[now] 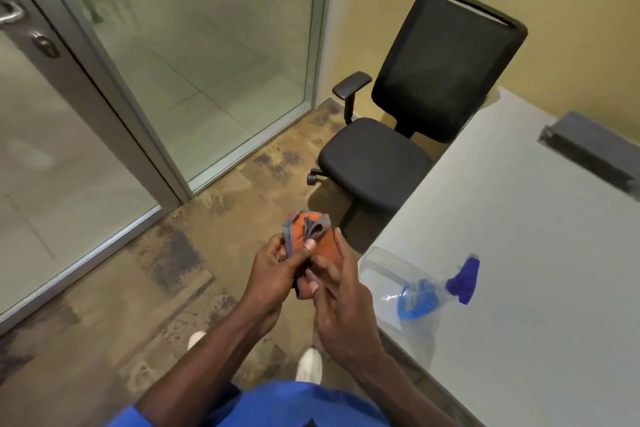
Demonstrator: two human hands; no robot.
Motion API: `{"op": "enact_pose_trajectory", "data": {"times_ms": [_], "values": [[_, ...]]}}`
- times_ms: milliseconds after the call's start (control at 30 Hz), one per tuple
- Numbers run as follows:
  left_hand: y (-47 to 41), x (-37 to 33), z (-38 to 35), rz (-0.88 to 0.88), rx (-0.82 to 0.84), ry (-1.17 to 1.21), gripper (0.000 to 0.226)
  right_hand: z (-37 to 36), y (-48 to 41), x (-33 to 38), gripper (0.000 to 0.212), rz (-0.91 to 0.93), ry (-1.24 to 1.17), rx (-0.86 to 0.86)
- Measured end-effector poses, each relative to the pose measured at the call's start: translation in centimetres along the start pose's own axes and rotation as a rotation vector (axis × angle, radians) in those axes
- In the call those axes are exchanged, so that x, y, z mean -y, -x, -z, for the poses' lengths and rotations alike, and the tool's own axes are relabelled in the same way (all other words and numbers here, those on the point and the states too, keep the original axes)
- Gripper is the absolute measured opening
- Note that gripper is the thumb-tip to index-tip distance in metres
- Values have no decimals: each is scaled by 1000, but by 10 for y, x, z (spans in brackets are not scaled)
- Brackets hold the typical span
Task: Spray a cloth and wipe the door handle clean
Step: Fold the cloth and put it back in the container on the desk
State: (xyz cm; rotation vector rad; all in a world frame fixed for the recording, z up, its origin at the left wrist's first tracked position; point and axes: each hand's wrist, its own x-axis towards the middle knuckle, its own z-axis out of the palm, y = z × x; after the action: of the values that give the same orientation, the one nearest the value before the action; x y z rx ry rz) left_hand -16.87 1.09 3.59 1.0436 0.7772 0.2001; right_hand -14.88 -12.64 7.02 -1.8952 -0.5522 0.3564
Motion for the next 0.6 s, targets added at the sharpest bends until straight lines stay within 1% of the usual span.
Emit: {"op": "enact_pose_trajectory", "data": {"times_ms": [100,167,200,233,267,300,333,400,433,467,500,600], "values": [[1,15,-22,24,58,26,25,24,7,-20,63,-128,-154,-198],[0,23,-31,20,65,-29,23,41,3,-28,53,-223,-286,-360],[-1,26,-33,27,74,-63,22,50,-1,-32,51,-244,-290,-432],[-2,28,-34,40,94,-91,21,59,-6,-36,49,-256,-239,-473],[-2,29,-35,51,127,-113,21,68,-10,-40,49,-272,-164,-468],[-3,30,-36,58,165,-127,22,77,-15,-45,53,-299,-104,-415],[-5,30,-36,64,203,-127,24,84,-20,-50,64,-346,-81,-329],[-8,31,-37,70,288,-131,27,93,-30,-59,89,-445,-119,-164],[-10,31,-39,71,331,-150,28,94,-33,-63,95,-473,-133,-105],[-11,31,-40,75,372,-177,28,95,-36,-66,95,-477,-122,-71],[-13,32,-41,82,406,-205,28,95,-39,-70,88,-462,-91,-60],[-16,36,-46,143,448,-328,43,94,-46,-85,55,-392,-12,-130]]}}
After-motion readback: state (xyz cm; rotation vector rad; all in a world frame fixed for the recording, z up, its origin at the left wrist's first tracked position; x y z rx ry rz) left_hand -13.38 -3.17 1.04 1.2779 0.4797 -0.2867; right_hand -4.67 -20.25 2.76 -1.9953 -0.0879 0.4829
